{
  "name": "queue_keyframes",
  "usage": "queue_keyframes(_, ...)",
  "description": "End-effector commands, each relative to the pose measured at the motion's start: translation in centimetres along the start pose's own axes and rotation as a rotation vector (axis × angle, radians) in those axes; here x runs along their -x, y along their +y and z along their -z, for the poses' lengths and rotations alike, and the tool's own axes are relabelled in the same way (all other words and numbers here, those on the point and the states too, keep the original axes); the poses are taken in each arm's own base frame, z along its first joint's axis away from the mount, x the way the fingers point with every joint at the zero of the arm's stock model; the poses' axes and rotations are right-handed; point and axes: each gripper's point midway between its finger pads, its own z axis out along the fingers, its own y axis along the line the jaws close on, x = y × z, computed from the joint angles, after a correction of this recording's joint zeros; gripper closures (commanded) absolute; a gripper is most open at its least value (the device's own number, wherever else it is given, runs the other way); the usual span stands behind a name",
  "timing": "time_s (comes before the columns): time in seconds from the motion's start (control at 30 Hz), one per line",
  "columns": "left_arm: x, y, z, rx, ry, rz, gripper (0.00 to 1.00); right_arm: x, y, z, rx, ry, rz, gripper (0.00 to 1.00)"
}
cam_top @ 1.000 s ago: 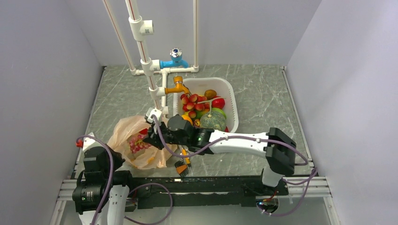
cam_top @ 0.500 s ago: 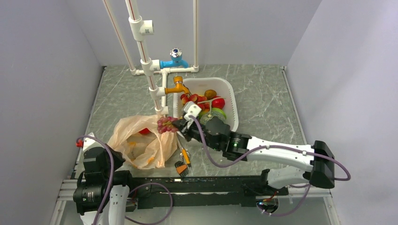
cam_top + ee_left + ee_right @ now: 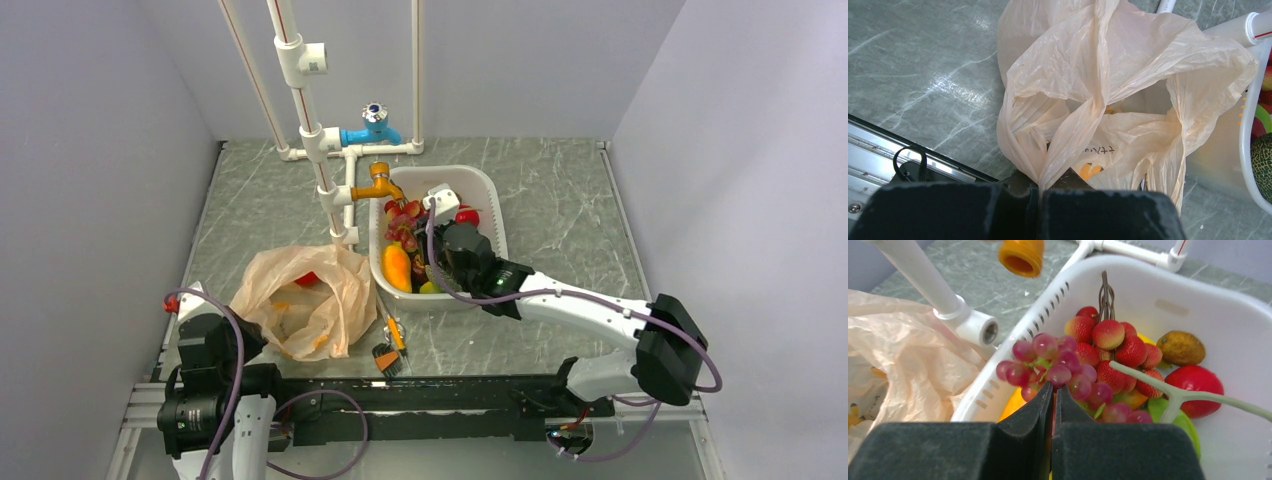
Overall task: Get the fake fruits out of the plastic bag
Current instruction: Place the fake fruit in the bin, then take out the fake fruit from the plastic bag.
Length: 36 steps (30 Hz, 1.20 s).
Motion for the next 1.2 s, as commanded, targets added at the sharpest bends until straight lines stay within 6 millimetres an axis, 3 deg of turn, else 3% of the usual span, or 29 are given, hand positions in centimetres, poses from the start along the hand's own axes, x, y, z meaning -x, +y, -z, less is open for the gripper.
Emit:
queue_keyframes(0.0, 0.8, -0.6, 0.1, -0.035, -0.044, -0.002, 1.0, 0.7, 0.1, -1.5, -0.013, -0.011, -0.097, 0.94)
queue_keyframes(0.27, 0.7, -0.6, 0.1, -0.036, -0.045, -0.002, 1.0, -0.9, 0.3, -2.4, -0.016, 0.055, -0.078, 0.57)
queue_keyframes(0.5, 0.8, -0.6, 0.1, -0.04, -0.047, -0.002, 1.0, 0.6, 0.3, -1.4, 0.004, 0.042, -0.042, 0.48)
queue_keyframes(0.53, 0.8, -0.7, 0.1, -0.039, -0.046, -0.002, 1.0, 1.0, 0.8, -1.2, 0.029, 0.034, -0.043, 0.43)
queue_keyframes(0.7, 0.8, -0.6, 0.2, -0.04, -0.05, -0.001, 1.0, 2.5, 5.5, 0.1, 0.267, -0.003, -0.07, 0.27)
queue_keyframes(0.87, 0.8, -0.6, 0.2, -0.041, -0.054, 0.0, 1.0, 3.4, 12.7, 1.8, 0.466, -0.055, 0.019, 0.19)
queue_keyframes(1.0, 0.8, -0.6, 0.2, -0.041, -0.053, -0.001, 1.0, 2.6, 17.5, 2.3, 0.56, -0.043, 0.078, 0.19)
queue_keyframes(1.17, 0.8, -0.6, 0.1, -0.04, -0.052, 0.0, 1.0, 0.0, 23.7, 2.7, 0.731, 0.03, -0.03, 0.22)
